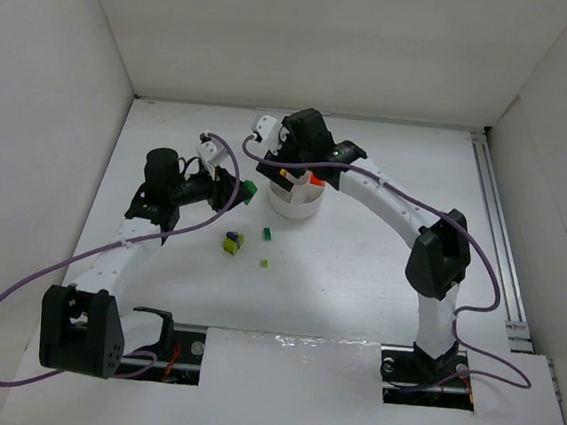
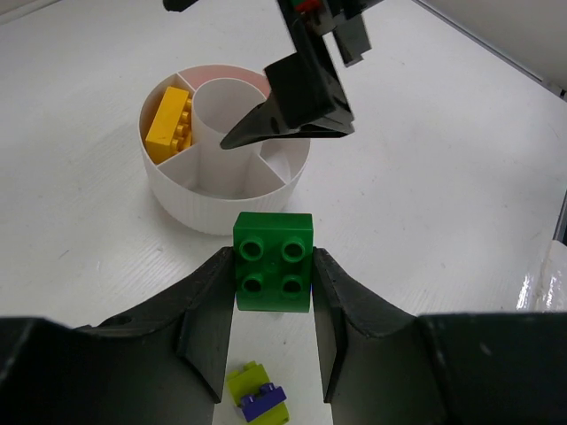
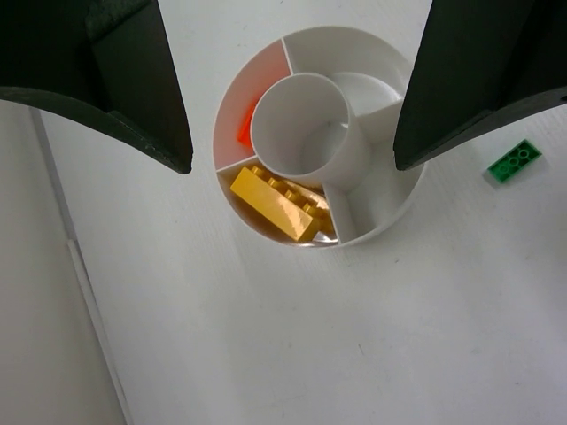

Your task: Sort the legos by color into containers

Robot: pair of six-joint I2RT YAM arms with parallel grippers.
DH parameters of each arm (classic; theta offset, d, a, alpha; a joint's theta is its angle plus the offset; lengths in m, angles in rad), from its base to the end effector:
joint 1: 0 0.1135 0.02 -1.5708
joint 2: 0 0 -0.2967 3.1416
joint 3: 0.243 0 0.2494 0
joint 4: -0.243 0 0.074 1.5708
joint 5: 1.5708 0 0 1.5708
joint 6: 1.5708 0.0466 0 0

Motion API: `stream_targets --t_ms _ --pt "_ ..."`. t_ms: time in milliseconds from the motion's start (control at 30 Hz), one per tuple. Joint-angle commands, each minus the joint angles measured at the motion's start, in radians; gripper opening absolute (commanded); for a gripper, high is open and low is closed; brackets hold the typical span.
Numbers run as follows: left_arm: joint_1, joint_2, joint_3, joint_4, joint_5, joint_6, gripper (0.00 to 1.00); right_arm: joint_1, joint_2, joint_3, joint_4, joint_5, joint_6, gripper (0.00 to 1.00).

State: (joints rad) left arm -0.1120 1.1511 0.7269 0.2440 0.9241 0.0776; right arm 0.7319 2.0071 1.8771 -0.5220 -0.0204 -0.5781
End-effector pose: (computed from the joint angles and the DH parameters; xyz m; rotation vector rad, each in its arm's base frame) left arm 0.2392 -0.0643 0.3212 0.8209 1.5443 -0.8274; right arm 0.3632 0.3275 0.3374 -1.3641 1.7575 0.1072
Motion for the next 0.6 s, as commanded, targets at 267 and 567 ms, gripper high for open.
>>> stream_targets --t_ms 267,567 --pt "-0.100 0.088 0.098 0.060 -0.122 -0.010 0.00 -0.121 -0.189 -0.145 0.198 -0.003 0.309 1.00" --pt "-0.219 0.177 0.040 0.337 -0.315 -0.186 0.00 -0.321 -0.357 -0.352 0.427 -0.301 0.612 1.00"
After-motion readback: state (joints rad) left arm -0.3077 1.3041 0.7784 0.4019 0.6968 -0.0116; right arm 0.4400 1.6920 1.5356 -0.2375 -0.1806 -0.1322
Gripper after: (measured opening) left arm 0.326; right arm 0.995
